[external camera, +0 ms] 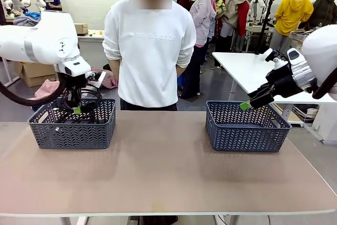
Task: Organize the cables according to human instructions.
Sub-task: Pick up a bundle of cables and place it in the basket indicated by the human.
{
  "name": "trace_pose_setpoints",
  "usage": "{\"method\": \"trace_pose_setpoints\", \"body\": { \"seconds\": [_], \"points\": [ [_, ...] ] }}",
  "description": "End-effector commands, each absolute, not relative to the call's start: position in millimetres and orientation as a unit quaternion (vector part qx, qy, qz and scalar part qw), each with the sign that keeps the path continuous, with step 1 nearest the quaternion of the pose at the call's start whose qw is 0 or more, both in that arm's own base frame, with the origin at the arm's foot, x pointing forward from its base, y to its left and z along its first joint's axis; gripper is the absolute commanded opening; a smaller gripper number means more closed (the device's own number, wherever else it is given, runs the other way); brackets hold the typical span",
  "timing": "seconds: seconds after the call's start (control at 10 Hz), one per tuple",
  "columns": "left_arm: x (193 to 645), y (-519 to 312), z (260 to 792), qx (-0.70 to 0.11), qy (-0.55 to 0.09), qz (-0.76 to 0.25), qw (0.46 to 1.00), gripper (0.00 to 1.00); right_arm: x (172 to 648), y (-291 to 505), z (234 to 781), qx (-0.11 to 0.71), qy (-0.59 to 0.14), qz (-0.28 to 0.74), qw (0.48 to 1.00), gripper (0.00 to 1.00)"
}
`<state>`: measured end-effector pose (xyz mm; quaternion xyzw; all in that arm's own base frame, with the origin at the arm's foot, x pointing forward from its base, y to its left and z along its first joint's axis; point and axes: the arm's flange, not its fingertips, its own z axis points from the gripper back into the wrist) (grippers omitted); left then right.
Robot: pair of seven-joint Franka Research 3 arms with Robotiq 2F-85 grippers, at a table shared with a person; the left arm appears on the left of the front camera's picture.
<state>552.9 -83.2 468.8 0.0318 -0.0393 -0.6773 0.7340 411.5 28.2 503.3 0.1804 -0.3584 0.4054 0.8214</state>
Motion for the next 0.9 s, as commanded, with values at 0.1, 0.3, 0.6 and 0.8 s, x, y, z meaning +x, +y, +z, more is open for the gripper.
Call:
{"method": "trace_pose_setpoints", "body": {
  "seconds": [0.1, 0.3, 0.6, 0.8],
  "points": [
    [557.5, -68.1, 450.0, 0.038, -0.044, -0.669, 0.741, 0.11, 413.9, 27.3, 501.0, 0.189, -0.370, 0.410, 0.812, 1.00],
    [559.7, -58.4, 439.6, 0.037, -0.043, -0.662, 0.748, 0.11, 413.9, 27.3, 501.0, 0.189, -0.370, 0.410, 0.812, 1.00],
    [564.1, -51.4, 435.5, 0.045, -0.053, -0.663, 0.745, 0.39, 413.9, 27.3, 501.0, 0.189, -0.370, 0.410, 0.812, 1.00],
    [565.3, -47.8, 439.2, 0.042, -0.056, -0.657, 0.751, 0.58, 413.9, 27.3, 501.0, 0.189, -0.370, 0.410, 0.812, 1.00]
  ]
}}
